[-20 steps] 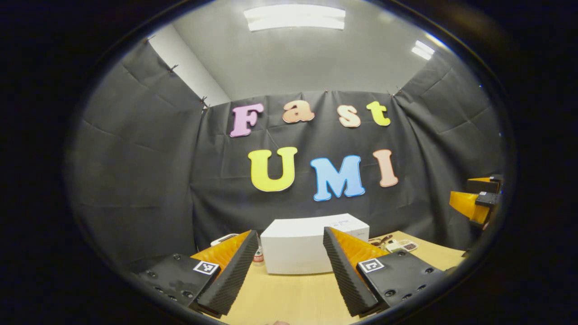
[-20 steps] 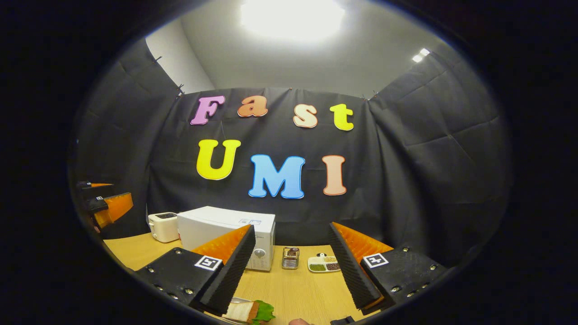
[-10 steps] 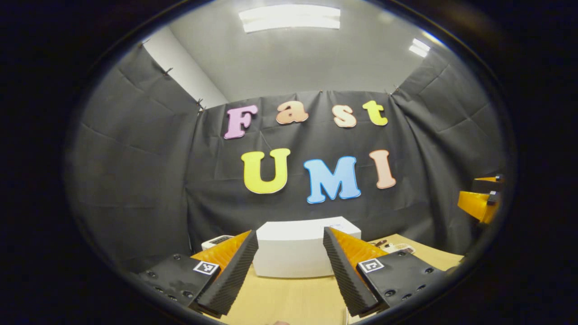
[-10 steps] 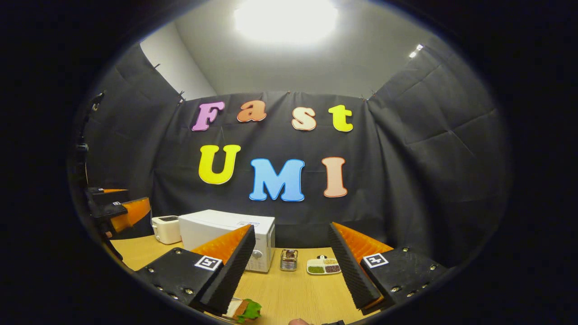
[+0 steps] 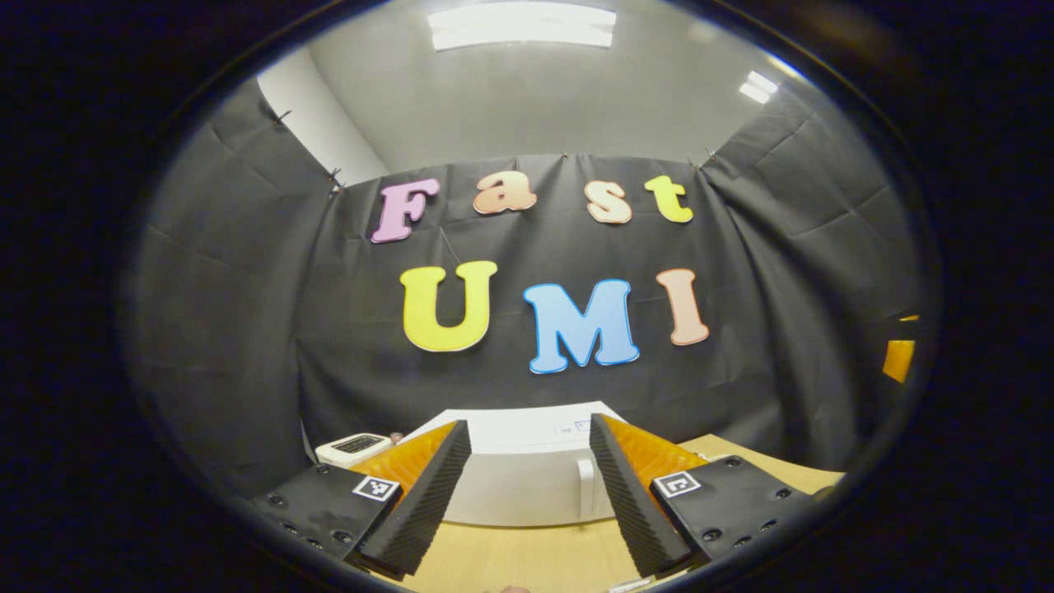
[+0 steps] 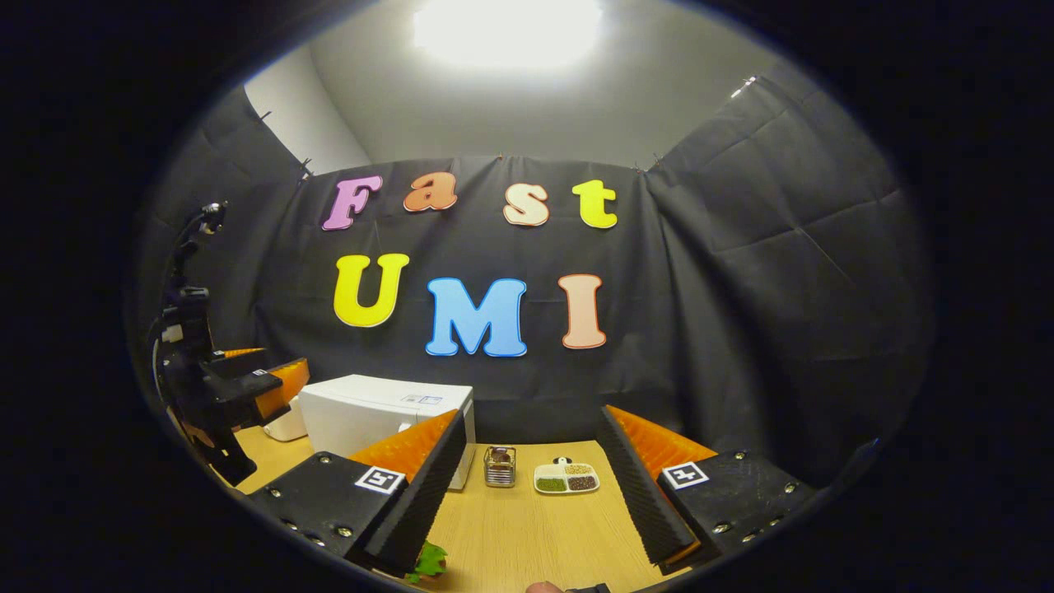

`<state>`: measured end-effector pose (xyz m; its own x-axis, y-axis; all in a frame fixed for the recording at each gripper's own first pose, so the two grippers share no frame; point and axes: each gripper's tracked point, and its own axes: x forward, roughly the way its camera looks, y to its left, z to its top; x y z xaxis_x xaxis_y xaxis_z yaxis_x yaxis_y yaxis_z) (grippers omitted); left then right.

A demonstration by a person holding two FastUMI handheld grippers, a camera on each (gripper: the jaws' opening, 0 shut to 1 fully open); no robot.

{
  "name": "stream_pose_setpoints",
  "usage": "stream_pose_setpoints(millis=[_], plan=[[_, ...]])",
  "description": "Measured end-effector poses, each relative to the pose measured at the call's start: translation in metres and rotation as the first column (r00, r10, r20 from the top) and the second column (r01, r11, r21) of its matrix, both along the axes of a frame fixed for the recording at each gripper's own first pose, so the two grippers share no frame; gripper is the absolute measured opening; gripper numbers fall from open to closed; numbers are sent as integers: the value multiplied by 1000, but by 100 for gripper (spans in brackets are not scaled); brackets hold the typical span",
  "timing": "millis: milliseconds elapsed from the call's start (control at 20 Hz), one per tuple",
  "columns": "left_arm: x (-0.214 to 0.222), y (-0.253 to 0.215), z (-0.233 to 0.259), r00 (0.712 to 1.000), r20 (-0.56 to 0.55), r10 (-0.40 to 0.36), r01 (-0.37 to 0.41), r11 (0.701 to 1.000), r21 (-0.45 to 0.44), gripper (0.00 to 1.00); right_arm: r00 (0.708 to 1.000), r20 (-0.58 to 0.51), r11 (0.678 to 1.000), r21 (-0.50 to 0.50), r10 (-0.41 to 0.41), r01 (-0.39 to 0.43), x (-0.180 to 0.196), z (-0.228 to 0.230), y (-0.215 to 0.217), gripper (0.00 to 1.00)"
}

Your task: Open the microwave oven with the left hand, put the food in, and close the microwave oven.

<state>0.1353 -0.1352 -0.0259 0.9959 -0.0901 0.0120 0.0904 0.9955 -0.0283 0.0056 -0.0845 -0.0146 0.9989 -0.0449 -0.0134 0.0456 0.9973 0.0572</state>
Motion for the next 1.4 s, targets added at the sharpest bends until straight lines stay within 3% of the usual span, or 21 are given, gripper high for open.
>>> stream_pose_setpoints(millis=[200,500,1150,1400], plan=[[46,-18,-26,998,-28,-50,49,998,-30,96,999,-11,999,-17,-43,43,10,-3,2,98],[105,-50,-85,987,-95,-126,127,992,5,95,996,-29,997,-27,-79,78,23,-3,11,98],[170,-115,-212,920,-318,-231,244,970,1,97,983,-117,987,-86,-142,132,33,-20,15,98],[178,-114,-233,914,-351,-201,215,977,-1,80,979,-125,983,-114,-160,146,30,-18,12,98]])
